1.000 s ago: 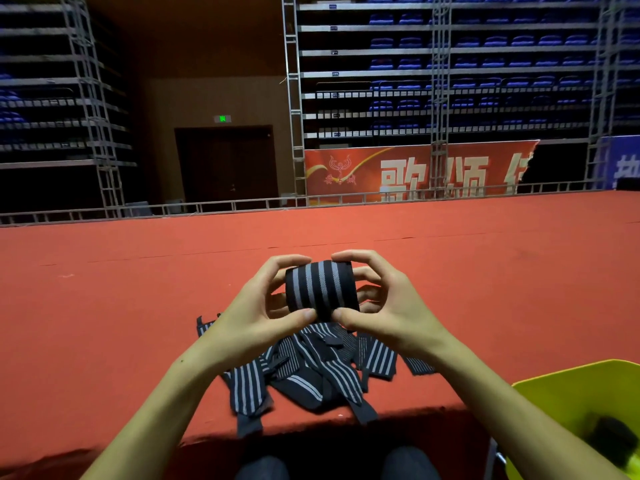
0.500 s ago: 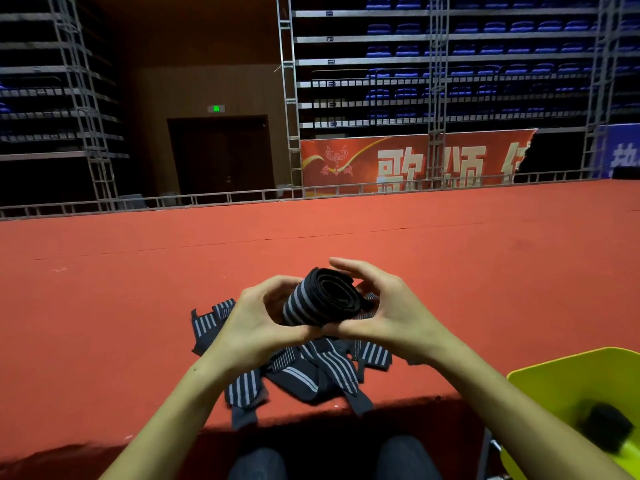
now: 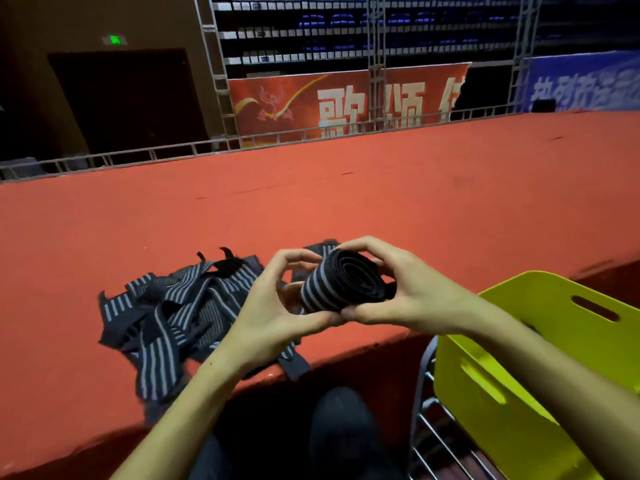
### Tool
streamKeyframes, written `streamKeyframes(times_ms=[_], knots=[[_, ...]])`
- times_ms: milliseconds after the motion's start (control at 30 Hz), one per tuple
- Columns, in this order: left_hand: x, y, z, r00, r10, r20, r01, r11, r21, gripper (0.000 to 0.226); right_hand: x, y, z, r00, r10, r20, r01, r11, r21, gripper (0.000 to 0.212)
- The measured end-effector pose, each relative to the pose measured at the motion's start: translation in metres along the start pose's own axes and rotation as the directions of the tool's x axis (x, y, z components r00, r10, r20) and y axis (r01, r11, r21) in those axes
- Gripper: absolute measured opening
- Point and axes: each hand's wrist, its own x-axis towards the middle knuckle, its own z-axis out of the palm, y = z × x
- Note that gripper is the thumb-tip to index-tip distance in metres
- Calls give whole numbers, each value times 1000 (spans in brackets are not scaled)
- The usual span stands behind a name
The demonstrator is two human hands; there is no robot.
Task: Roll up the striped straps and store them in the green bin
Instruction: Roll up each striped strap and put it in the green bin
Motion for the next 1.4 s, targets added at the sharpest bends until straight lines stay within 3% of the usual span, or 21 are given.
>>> streamKeyframes(times_ms=[167, 400, 700, 933, 1033, 1400], knots=[[39, -23, 78, 994, -6, 112, 15, 996, -85, 69, -45, 37, -50, 993, 97, -70, -103, 990, -101, 74], [83, -44, 168, 947, 4, 321, 29, 995, -97, 67, -96, 84, -109, 971, 205, -121, -225, 956, -186, 68], [132, -68, 250, 859, 129, 496, -112, 992, -65, 66, -143, 140, -153, 915, 354, -194, -376, 922, -90, 63], [159, -75, 267, 837, 217, 502, -291, 954, 72, 68, -145, 171, -177, 883, 404, -239, -458, 854, -245, 63], [160, -81, 260, 861, 194, 469, -285, 950, 131, 66, -146, 189, -183, 863, 453, -223, -504, 799, -328, 62], [147, -88, 237, 903, 183, 390, -232, 969, 83, 51, -148, 263, -134, 707, 705, -59, -637, 598, -488, 65]])
